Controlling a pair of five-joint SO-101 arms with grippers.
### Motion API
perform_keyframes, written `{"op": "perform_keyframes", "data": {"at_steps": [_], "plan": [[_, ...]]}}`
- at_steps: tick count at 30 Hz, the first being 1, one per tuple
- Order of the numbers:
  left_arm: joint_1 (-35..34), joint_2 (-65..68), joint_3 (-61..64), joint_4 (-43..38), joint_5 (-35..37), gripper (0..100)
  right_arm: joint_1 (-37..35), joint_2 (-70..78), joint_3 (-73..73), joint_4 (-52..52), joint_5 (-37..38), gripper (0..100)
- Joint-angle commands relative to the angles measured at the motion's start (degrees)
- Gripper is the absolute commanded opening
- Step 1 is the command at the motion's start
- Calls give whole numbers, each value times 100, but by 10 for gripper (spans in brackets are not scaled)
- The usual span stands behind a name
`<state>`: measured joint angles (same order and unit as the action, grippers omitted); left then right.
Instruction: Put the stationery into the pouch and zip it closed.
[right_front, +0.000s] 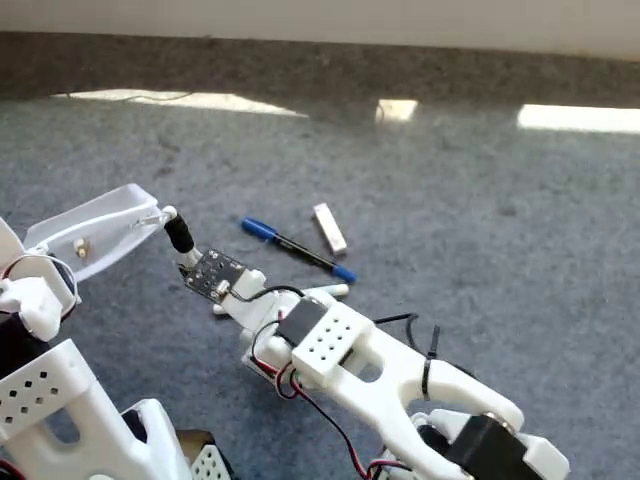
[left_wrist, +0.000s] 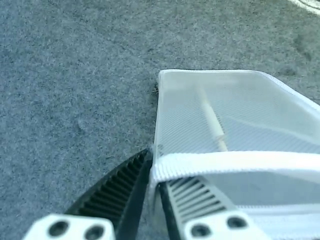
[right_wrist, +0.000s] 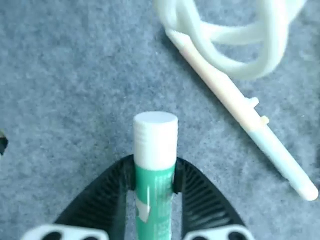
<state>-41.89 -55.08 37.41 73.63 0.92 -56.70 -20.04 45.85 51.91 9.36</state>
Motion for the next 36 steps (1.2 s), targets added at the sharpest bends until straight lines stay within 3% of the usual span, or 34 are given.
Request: {"op": "perform_keyframes", "data": {"at_steps": [1, 9, 17, 25, 36], "plan": [[180, 66, -40, -97, -26, 7, -31, -787, 119, -13, -44, 5], [514, 48, -40, -97, -18, 7, 207, -2062, 549, -22, -62, 5], [848, 22, -40, -88, -18, 7, 549, -3108, 848, -171, -624, 5], [1253, 13, -40, -26, -18, 7, 558, -4075, 1666, -945, -703, 5], [1569, 48, -40, -44, -18, 7, 558, -5130, 1982, -989, -703, 5]]}}
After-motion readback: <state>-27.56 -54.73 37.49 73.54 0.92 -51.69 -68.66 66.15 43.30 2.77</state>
